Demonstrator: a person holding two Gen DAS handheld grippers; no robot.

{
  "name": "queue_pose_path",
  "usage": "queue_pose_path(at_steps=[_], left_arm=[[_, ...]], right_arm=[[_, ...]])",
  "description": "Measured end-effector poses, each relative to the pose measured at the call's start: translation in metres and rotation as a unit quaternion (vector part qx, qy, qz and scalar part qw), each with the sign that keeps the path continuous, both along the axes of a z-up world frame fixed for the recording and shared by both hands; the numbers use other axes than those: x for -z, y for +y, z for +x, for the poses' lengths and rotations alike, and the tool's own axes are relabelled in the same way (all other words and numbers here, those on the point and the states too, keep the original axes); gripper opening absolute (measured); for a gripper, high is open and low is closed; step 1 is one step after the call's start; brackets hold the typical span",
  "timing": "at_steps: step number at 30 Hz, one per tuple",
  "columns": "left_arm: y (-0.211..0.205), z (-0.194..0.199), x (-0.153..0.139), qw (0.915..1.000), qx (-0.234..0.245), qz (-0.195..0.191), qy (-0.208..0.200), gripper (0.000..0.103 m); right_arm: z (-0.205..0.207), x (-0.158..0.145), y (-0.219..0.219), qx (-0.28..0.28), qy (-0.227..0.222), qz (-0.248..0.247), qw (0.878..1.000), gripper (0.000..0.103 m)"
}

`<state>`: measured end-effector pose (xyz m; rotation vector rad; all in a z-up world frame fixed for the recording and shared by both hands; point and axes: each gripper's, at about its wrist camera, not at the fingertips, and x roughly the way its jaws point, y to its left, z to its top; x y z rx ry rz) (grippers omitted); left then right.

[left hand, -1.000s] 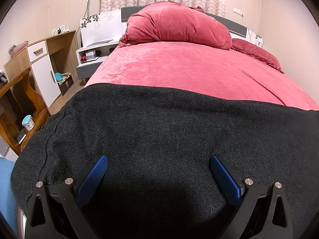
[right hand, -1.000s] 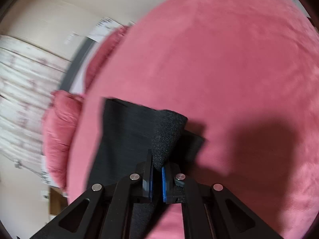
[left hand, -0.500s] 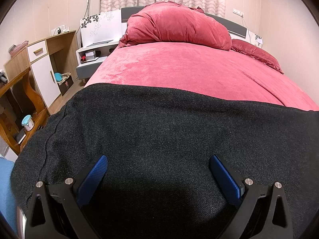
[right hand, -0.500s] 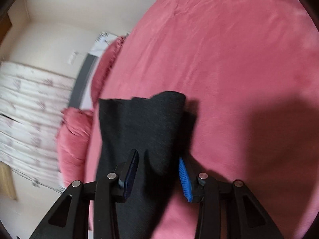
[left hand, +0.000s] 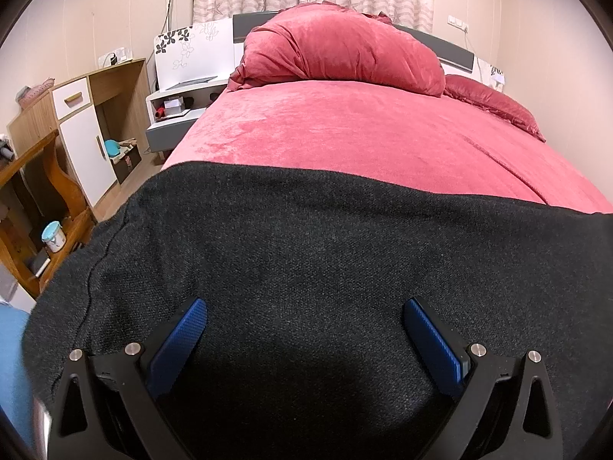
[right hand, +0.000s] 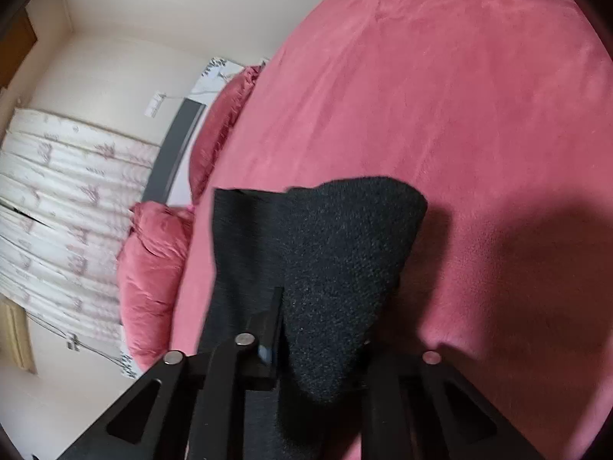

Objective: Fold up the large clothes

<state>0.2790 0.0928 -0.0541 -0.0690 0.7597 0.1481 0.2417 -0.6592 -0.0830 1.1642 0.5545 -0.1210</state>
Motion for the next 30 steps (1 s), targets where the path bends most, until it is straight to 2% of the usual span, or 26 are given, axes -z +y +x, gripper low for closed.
queue_pose_path(at_steps=[2,4,6,8,11,13,15,17,20,23,26,27,28,29,30], left_arm=[[-0.001,-0.001,-0.006,0.9999,-0.006,-0.01,0.01,0.101],[-0.002,-0.011,-0.014,0.9989,-0.011,-0.046,0.002,0.096],[-0.006,-0.025,-0.02,0.9967,-0.007,-0.08,-0.01,0.096],[-0.014,-0.034,-0.024,0.9957,0.004,-0.092,-0.011,0.098],[-0.026,-0.049,-0.025,0.9945,0.02,-0.102,-0.003,0.098],[-0.031,-0.059,-0.025,0.9921,0.022,-0.124,0.002,0.098],[-0.031,-0.069,-0.026,0.9883,0.018,-0.151,0.003,0.098],[-0.03,-0.076,-0.027,0.9855,0.015,-0.169,0.005,0.098],[-0.028,-0.085,-0.029,0.9851,0.014,-0.171,0.004,0.098],[-0.026,-0.093,-0.029,0.9854,0.016,-0.169,0.009,0.098],[-0.021,-0.099,-0.031,0.9847,0.017,-0.173,0.012,0.098],[-0.021,-0.101,-0.032,0.9846,0.018,-0.174,0.013,0.098],[-0.021,-0.103,-0.033,0.9847,0.018,-0.173,0.013,0.098],[-0.021,-0.104,-0.033,0.9848,0.018,-0.172,0.014,0.098],[-0.02,-0.104,-0.033,0.9845,0.019,-0.174,0.015,0.098]], right_arm=[[0.001,-0.01,0.004,-0.001,0.001,-0.006,1.0,0.015],[0.005,-0.026,0.009,-0.004,0.005,-0.015,1.0,0.014],[0.014,-0.049,0.019,-0.015,0.004,-0.034,0.999,0.014],[0.022,-0.073,0.034,-0.033,0.002,-0.062,0.998,0.014],[0.035,-0.115,0.078,-0.079,-0.005,-0.11,0.991,0.014],[0.04,-0.135,0.108,-0.107,-0.02,-0.119,0.987,0.014],[0.043,-0.157,0.151,-0.147,-0.039,-0.159,0.975,0.014],[0.041,-0.175,0.204,-0.202,-0.057,-0.219,0.953,0.014],[0.022,-0.179,0.292,-0.292,-0.094,-0.308,0.9,0.014],[0.0,-0.142,0.373,-0.39,-0.091,-0.374,0.836,0.015],[-0.017,-0.077,0.432,-0.465,-0.039,-0.445,0.764,0.019],[-0.023,-0.06,0.444,-0.473,-0.028,-0.466,0.747,0.022],[-0.034,-0.054,0.448,-0.459,-0.046,-0.489,0.74,0.023],[-0.042,-0.054,0.449,-0.444,-0.065,-0.496,0.743,0.023],[-0.043,-0.056,0.446,-0.439,-0.065,-0.479,0.758,0.023]])
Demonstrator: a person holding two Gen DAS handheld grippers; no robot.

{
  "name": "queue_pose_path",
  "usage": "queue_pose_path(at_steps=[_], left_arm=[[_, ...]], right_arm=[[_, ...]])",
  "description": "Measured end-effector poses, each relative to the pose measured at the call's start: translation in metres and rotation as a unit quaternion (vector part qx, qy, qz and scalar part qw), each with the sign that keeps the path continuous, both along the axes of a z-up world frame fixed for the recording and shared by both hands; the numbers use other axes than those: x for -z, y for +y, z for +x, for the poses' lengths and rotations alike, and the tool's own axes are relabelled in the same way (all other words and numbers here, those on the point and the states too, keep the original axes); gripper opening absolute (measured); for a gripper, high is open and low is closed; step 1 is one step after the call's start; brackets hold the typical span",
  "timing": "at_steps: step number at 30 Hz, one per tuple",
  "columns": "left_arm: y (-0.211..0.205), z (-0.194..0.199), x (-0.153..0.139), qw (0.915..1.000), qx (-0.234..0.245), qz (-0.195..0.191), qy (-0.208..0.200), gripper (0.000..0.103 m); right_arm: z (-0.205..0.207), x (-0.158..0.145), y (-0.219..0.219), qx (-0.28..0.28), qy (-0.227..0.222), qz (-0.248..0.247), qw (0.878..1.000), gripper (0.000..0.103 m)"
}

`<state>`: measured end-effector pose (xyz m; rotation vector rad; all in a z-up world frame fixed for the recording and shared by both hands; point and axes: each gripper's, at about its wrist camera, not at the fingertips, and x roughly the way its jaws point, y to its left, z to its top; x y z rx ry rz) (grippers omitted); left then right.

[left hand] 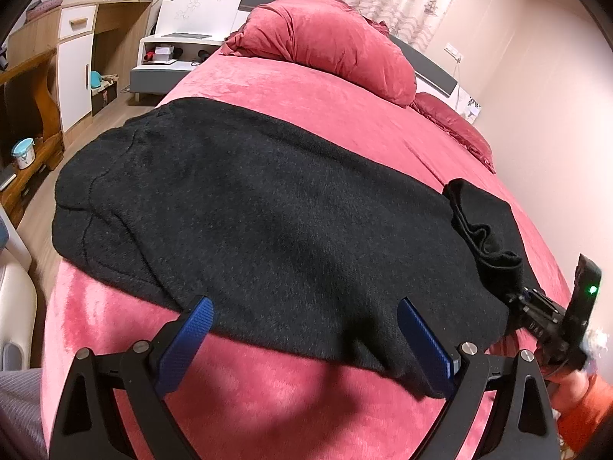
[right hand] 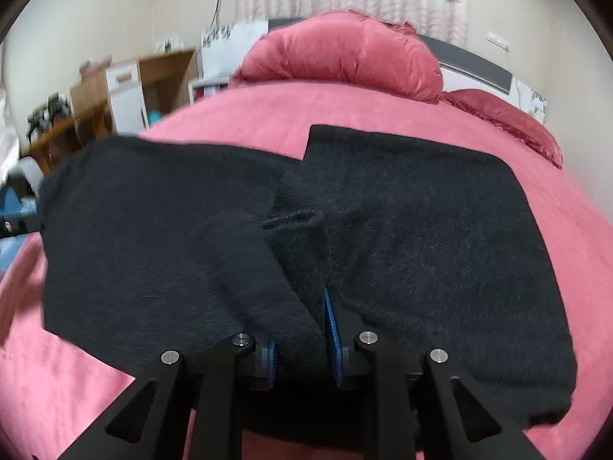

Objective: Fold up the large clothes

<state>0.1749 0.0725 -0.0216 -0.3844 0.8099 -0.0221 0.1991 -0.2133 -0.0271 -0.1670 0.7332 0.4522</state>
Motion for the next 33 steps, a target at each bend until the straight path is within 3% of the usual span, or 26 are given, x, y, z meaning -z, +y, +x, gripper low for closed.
queue_pose_path(at_steps=[3,8,11,12,14,16,19,21,23,26,28,30,32,33], left_arm=[[-0.004,0.001,0.001,1.0,0.002,-0.007,0.004,0.098],[-0.017,0.007,-0.003,0.9997,0.016,-0.021,0.0,0.098],[-0.029,0.008,-0.009,0.9993,0.029,-0.02,-0.01,0.098],[-0.034,0.011,-0.012,0.9992,0.035,-0.019,-0.01,0.098],[-0.041,0.015,-0.015,0.9987,0.044,-0.021,-0.011,0.098],[-0.048,0.02,-0.02,0.9983,0.052,-0.025,-0.015,0.098],[-0.064,0.033,-0.029,0.9972,0.066,-0.029,-0.02,0.098],[-0.075,0.045,-0.035,0.9963,0.077,-0.033,-0.02,0.098],[-0.095,0.064,-0.041,0.9943,0.096,-0.044,-0.011,0.098],[-0.125,0.088,-0.049,0.9905,0.129,-0.047,-0.003,0.098],[-0.148,0.107,-0.051,0.9883,0.147,-0.04,0.002,0.098],[-0.17,0.128,-0.048,0.9859,0.161,-0.037,0.026,0.098],[-0.185,0.147,-0.038,0.9829,0.168,-0.045,0.059,0.096],[-0.191,0.156,-0.032,0.982,0.167,-0.046,0.076,0.095]], right_arm=[[0.006,-0.011,-0.017,0.035,0.014,0.072,0.997,0.02],[-0.015,-0.055,0.005,0.003,-0.052,0.076,0.996,0.019],[-0.035,-0.056,0.03,-0.049,-0.088,0.005,0.995,0.019],[-0.037,-0.041,0.04,-0.054,-0.077,-0.036,0.995,0.021],[-0.036,-0.014,0.043,-0.057,-0.023,-0.045,0.997,0.022],[-0.045,-0.003,0.038,-0.044,0.005,0.008,0.999,0.022],[-0.052,-0.006,0.022,-0.028,0.04,0.09,0.995,0.035],[-0.059,-0.006,0.014,-0.013,0.066,0.119,0.991,0.037],[-0.067,-0.008,-0.003,0.016,0.063,0.145,0.987,0.037],[-0.08,-0.007,-0.042,0.091,0.057,0.211,0.972,0.037],[-0.083,-0.004,-0.074,0.149,0.06,0.262,0.952,0.037],[-0.081,0.003,-0.106,0.199,0.078,0.321,0.923,0.037],[-0.076,0.012,-0.136,0.234,0.092,0.387,0.887,0.038],[-0.076,0.018,-0.15,0.251,0.097,0.427,0.863,0.04]])
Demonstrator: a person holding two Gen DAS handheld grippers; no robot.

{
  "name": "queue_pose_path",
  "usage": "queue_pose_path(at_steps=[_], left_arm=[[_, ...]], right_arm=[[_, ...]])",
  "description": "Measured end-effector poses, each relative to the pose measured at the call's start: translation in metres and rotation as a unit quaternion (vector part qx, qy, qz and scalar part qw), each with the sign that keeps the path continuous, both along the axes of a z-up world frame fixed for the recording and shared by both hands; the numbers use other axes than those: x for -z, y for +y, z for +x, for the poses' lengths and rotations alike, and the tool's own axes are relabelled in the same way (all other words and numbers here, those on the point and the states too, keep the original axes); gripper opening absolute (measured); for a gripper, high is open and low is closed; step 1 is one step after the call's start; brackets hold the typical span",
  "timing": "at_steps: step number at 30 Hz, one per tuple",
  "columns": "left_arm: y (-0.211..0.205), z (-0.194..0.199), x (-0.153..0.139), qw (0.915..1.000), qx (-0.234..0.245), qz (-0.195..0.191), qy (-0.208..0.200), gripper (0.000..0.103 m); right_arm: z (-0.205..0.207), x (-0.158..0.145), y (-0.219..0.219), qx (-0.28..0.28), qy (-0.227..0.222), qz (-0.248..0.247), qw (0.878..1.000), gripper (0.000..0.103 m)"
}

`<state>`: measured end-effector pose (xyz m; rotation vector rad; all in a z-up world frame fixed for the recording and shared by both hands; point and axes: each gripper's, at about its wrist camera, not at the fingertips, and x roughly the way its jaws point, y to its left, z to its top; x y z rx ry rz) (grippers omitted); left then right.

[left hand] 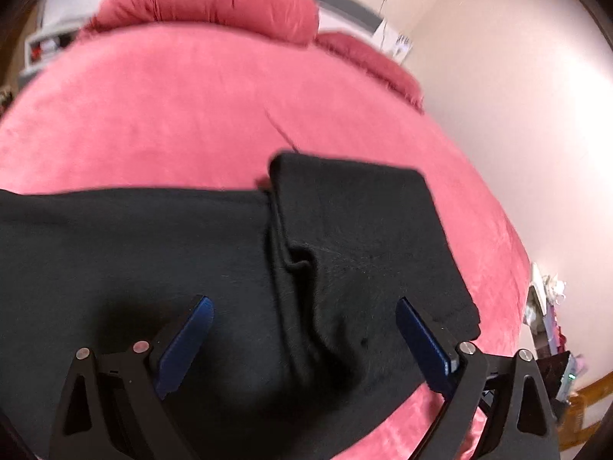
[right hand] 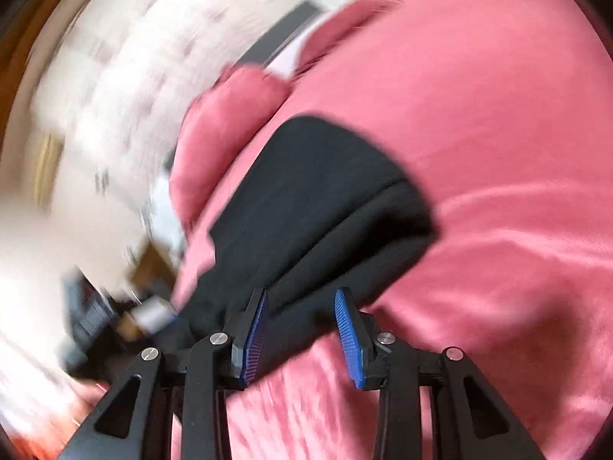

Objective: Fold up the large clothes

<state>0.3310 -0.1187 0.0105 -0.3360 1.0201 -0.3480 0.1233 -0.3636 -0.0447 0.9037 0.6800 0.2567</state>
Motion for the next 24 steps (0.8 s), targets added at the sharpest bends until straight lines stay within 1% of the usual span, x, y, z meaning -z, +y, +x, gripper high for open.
queue_pose_path(at_steps=[2,3,4,7,8,9,10,11,12,13,14,15,16,17,18,19,22,23,24], left_arm=[[-0.008,0.015,0.014,0.9996,0.002,0.004,0.029,0.094],[-0.012,0.021,0.02,0.999,0.001,0.016,0.041,0.092],[-0.015,0.024,0.024,0.9985,-0.001,0.026,0.047,0.092],[-0.024,0.024,0.025,0.9983,0.007,0.046,0.036,0.09],[-0.028,0.024,0.024,0.9984,0.015,0.041,0.035,0.08],[-0.032,0.025,0.023,0.9984,0.023,0.038,0.035,0.064],[-0.036,0.024,0.02,0.9982,0.028,0.041,0.034,0.058],[-0.04,0.025,0.018,0.998,0.03,0.043,0.035,0.049],[-0.041,0.024,0.018,0.9982,0.033,0.033,0.038,0.038],[-0.041,0.025,0.02,0.9983,0.03,0.021,0.046,0.035],[-0.041,0.026,0.02,0.9983,0.025,0.016,0.05,0.028],[-0.04,0.025,0.018,0.9985,0.023,0.011,0.048,0.02],[-0.039,0.023,0.015,0.999,0.023,0.009,0.039,0.02],[-0.038,0.02,0.011,0.9992,0.023,0.015,0.029,0.019],[-0.036,0.016,0.004,0.9994,0.023,0.017,0.02,0.017],[-0.034,0.011,-0.006,0.9996,0.024,0.011,0.002,0.017],[-0.025,-0.012,-0.041,0.9979,0.026,0.004,-0.058,0.017],[-0.02,-0.022,-0.053,0.9963,0.027,0.011,-0.08,0.017],[-0.018,-0.029,-0.057,0.9954,0.027,0.02,-0.09,0.017]], right_arm=[[0.0,0.01,-0.02,0.028,0.002,0.064,0.998,0.041],[0.003,0.017,-0.028,0.039,0.006,0.1,0.994,0.041],[0.005,0.023,-0.033,0.044,0.011,0.121,0.992,0.041],[0.015,0.038,-0.041,0.055,0.016,0.182,0.982,0.041],[0.017,0.041,-0.043,0.059,0.014,0.199,0.978,0.041],[0.022,0.046,-0.046,0.067,0.015,0.22,0.973,0.041],[0.026,0.052,-0.047,0.073,0.018,0.239,0.968,0.042],[0.028,0.058,-0.05,0.079,0.022,0.263,0.961,0.042],[0.028,0.065,-0.054,0.088,0.031,0.287,0.953,0.041],[0.026,0.07,-0.063,0.1,0.046,0.302,0.947,0.04],[0.027,0.075,-0.063,0.107,0.051,0.315,0.942,0.04],[0.026,0.072,-0.07,0.108,0.051,0.316,0.941,0.04],[0.024,0.069,-0.071,0.106,0.053,0.303,0.946,0.036],[0.026,0.064,-0.07,0.102,0.058,0.277,0.954,0.029],[0.026,0.058,-0.07,0.096,0.062,0.242,0.964,0.027],[0.027,0.055,-0.069,0.092,0.06,0.227,0.968,0.027],[0.023,0.041,-0.069,0.082,0.046,0.205,0.974,0.026],[0.022,0.033,-0.067,0.074,0.037,0.191,0.978,0.026],[0.022,0.029,-0.065,0.065,0.032,0.179,0.981,0.026]])
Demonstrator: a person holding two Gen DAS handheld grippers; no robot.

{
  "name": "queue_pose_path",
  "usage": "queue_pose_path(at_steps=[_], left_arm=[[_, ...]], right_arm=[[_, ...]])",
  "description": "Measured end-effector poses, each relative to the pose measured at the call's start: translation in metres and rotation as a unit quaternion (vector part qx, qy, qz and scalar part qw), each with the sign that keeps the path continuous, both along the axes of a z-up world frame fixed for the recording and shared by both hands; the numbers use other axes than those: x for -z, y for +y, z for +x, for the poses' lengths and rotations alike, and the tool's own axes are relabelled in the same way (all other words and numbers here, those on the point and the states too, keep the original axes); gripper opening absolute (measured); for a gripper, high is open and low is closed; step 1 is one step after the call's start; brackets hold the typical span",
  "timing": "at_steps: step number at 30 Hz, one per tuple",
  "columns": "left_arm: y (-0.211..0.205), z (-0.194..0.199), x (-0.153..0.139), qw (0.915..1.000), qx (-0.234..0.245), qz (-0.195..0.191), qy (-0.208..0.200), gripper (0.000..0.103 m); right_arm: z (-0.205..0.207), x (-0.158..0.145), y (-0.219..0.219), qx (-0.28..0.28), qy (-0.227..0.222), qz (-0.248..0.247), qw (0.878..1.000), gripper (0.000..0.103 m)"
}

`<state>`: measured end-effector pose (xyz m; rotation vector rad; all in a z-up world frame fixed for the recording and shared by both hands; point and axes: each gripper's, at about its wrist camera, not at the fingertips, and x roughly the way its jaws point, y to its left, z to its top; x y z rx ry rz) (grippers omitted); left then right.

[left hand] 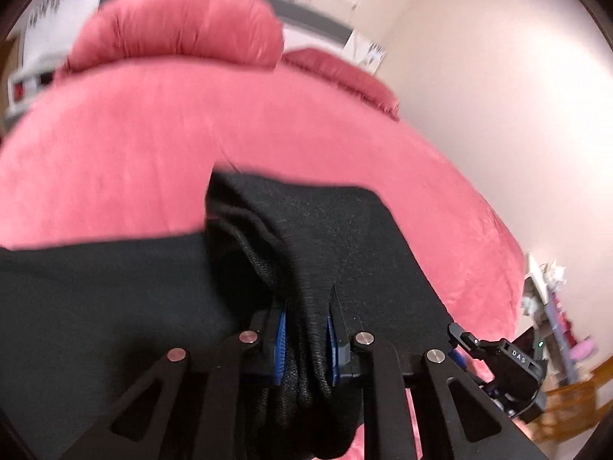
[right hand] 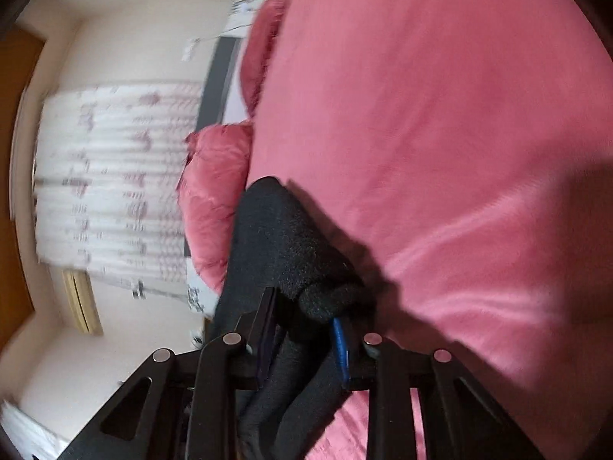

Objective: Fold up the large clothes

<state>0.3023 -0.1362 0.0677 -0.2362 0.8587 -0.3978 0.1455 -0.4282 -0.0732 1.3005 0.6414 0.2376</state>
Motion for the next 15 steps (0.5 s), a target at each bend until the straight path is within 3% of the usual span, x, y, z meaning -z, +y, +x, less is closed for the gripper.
queue_pose_path(at_steps=[2,6,10,15], left_arm=[[0.01,-0.005,0.009,0.9995,-0.006,0.031,0.005,0.017],[0.029,-0.005,0.07,0.9954,-0.012,0.075,0.058,0.019],[0.034,-0.008,0.073,0.9973,-0.025,0.053,0.044,0.024],[0.037,-0.028,0.08,0.9985,-0.023,0.038,0.033,0.028]], right_arm=[[0.008,-0.006,0.011,-0.019,0.0,-0.02,1.0,0.029],[0.009,0.003,0.023,-0.043,0.037,-0.07,0.996,0.033],[-0.005,0.001,0.013,-0.022,0.059,-0.072,0.995,0.035],[-0.02,-0.041,-0.003,0.028,0.04,-0.194,0.98,0.037]])
